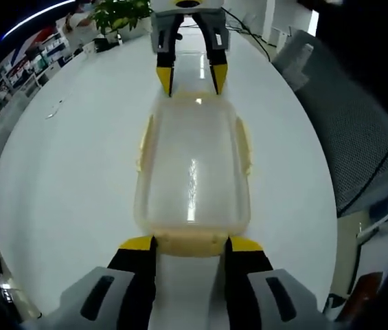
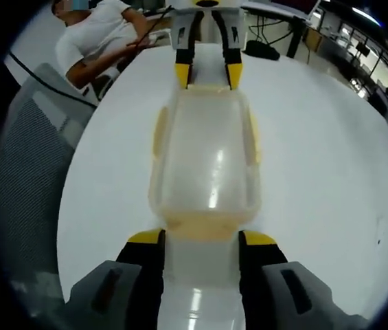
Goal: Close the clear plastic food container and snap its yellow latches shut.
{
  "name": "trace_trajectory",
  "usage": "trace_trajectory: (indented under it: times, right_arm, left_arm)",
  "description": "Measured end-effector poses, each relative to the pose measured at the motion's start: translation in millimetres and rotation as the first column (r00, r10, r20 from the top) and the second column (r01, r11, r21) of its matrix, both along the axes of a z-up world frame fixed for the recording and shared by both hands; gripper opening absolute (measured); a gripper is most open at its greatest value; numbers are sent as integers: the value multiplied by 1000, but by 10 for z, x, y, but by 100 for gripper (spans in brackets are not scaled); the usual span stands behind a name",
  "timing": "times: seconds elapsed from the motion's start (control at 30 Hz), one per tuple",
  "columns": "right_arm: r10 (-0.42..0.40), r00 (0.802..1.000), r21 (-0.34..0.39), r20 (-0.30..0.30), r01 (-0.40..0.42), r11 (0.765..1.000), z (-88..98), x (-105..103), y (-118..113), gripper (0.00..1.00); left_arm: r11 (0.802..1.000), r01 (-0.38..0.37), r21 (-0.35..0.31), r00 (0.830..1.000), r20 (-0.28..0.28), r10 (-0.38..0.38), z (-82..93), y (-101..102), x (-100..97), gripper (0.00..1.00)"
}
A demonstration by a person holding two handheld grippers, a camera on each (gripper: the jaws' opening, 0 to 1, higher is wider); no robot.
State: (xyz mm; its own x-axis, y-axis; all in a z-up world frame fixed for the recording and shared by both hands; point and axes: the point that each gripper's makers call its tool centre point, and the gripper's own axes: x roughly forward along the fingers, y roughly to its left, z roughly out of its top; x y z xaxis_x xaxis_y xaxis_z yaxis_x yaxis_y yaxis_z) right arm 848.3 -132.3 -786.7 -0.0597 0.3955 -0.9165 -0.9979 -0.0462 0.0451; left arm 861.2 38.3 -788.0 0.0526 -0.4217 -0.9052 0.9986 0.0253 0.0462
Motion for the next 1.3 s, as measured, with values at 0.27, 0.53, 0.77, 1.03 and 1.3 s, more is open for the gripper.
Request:
trace_trajectory:
  times: [0.27,0.53,0.77,1.03,1.3]
  right_arm:
    - [-10,1000,-3,0,10,1000,-47,23,68,39]
    - [-32,999,-12,5,32,999,-45,49,89,38]
    - [-29,999,1,24,29,1000,-41,46,76,37]
    - [-26,1000,2,17,26,1000,-15,16,56,35]
    - [-20,1000,4,17,20,1000,51,-18,18,34]
  left_arm:
    - [1000,3,5,1000,1,-3,-36,17,39,33]
    - [1000,-12,7,1000,5,12,-43,14,46,33]
    - [1000,-19,9,1000,10,19,-31,6,28,33]
    - [1000,-17,14,1000,12,17,-24,-12,3,32]
    - [1000,-13,14,1000,13,13,29,-53,-45,32]
